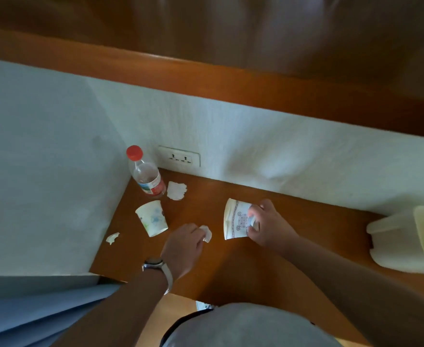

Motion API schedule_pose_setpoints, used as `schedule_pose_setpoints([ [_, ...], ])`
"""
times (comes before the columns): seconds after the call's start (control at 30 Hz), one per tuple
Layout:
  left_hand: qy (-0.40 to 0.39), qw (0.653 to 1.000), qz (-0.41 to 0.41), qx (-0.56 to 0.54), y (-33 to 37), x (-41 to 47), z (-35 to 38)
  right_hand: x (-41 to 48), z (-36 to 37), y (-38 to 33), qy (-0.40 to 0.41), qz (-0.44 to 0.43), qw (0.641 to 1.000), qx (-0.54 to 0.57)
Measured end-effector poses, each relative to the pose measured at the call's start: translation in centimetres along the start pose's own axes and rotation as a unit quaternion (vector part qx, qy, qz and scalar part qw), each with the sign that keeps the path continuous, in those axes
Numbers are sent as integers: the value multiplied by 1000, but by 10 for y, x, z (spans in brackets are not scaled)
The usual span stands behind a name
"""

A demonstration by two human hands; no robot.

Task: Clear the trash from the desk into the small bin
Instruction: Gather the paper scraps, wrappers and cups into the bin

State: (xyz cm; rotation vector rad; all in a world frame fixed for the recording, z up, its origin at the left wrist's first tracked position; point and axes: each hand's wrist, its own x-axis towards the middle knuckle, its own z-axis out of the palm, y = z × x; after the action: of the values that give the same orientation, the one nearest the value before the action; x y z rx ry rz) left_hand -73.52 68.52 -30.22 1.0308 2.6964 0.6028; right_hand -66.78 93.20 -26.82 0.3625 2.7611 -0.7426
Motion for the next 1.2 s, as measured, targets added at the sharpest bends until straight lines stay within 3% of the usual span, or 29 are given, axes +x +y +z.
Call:
schedule_pose_setpoints([
  [0.37,43,995,91,-25,111,54,-12,-75,-76,72,127,72,989,36],
  [0.83,-14,954,300,-25,338,120,38,-210,-155,219,287,181,936,88],
  [1.03,-28,952,304,-9,409,142,71,-236,-172,277,308,218,921,98],
  [1.2,-41,965,260,-14,445,148,91,-233,-179,308,266,192,941,80],
])
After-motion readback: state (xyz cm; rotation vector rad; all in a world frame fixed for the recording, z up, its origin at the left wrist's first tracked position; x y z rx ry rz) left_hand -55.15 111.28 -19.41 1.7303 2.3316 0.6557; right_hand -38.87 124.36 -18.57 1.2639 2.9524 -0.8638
